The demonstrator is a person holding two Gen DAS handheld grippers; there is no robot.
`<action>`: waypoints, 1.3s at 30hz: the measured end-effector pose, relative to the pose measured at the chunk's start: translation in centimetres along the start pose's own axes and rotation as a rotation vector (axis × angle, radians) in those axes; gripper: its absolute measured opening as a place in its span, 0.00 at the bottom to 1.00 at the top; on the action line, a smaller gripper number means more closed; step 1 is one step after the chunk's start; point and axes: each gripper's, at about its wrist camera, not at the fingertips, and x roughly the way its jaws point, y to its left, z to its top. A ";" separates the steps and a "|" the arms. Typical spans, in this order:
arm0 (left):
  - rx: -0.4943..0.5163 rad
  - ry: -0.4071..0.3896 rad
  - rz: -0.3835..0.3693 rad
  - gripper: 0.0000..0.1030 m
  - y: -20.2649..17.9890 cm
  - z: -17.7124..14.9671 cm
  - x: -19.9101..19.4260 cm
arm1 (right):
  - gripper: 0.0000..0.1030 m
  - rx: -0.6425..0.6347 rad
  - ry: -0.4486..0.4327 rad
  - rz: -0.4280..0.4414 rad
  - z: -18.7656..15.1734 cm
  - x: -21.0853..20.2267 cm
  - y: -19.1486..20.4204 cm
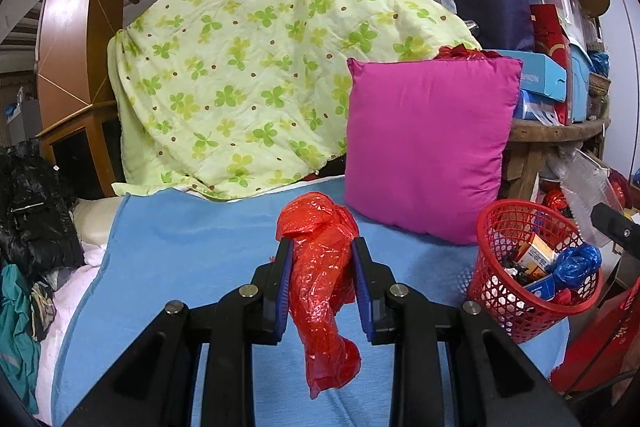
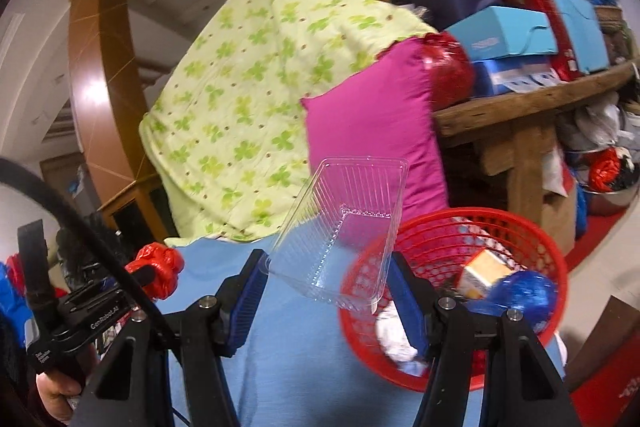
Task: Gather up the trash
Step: 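Grasp the clear plastic container with right tool and lift it toward the red basket, then carry the red bag and clear container over the red basket with both tools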
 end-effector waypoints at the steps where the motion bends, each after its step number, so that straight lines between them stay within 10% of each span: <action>1: 0.002 0.005 -0.005 0.29 -0.2 0.0 0.2 | 0.62 0.006 -0.002 -0.008 0.0 -0.1 -0.4; 39: 0.126 0.102 -0.113 0.29 -11.9 3.0 3.1 | 0.62 0.156 -0.048 0.005 0.9 -1.8 -8.1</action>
